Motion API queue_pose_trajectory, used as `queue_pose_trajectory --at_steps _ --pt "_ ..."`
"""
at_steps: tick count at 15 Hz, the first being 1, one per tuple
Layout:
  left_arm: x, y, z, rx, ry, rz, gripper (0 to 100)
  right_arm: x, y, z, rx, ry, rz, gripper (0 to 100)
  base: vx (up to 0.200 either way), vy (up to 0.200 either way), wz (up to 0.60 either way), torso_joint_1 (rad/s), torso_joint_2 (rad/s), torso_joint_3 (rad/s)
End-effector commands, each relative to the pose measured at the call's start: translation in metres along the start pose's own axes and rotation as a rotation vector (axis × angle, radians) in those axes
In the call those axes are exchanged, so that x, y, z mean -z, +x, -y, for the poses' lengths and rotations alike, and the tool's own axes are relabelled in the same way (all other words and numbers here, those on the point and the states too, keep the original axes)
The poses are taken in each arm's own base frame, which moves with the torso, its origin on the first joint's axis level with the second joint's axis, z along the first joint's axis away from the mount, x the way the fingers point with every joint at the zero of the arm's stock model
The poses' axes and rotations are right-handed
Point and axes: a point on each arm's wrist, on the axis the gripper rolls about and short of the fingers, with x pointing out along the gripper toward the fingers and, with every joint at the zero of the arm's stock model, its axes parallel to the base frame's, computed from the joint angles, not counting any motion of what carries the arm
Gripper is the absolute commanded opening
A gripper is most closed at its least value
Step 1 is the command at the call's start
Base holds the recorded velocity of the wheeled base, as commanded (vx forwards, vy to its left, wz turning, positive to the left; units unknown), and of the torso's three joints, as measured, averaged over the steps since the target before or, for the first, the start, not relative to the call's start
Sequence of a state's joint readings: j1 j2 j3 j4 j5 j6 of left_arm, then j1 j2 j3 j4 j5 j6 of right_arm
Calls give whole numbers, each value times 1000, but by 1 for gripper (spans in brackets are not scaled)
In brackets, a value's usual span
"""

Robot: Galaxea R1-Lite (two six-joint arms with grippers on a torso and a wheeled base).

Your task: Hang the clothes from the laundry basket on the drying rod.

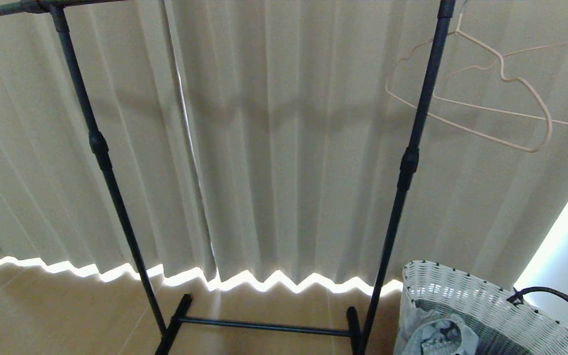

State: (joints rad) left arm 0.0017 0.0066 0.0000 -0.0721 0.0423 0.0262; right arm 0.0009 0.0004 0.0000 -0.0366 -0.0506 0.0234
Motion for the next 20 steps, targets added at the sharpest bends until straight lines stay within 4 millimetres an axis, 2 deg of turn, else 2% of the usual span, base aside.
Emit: queue_pose_trajectory --at_steps 1,5,12,18,20 --pt "0 0 0 0 0 2 100 0 0 0 -1 1 -1 100 0 0 0 0 0 0" --pt "0 0 0 0 0 2 100 0 0 0 -1 1 1 100 0 0 0 0 0 0" --pt "0 0 0 0 0 2 100 0 0 0 1 3 1 100 -200 0 0 4 4 2" --pt "0 0 0 0 1 2 100 -1 0 1 28 -43 8 100 0 0 0 0 0 0" --pt "0 0 0 1 1 2 100 -14 -5 1 44 -151 -29 100 0 0 0 0 0 0"
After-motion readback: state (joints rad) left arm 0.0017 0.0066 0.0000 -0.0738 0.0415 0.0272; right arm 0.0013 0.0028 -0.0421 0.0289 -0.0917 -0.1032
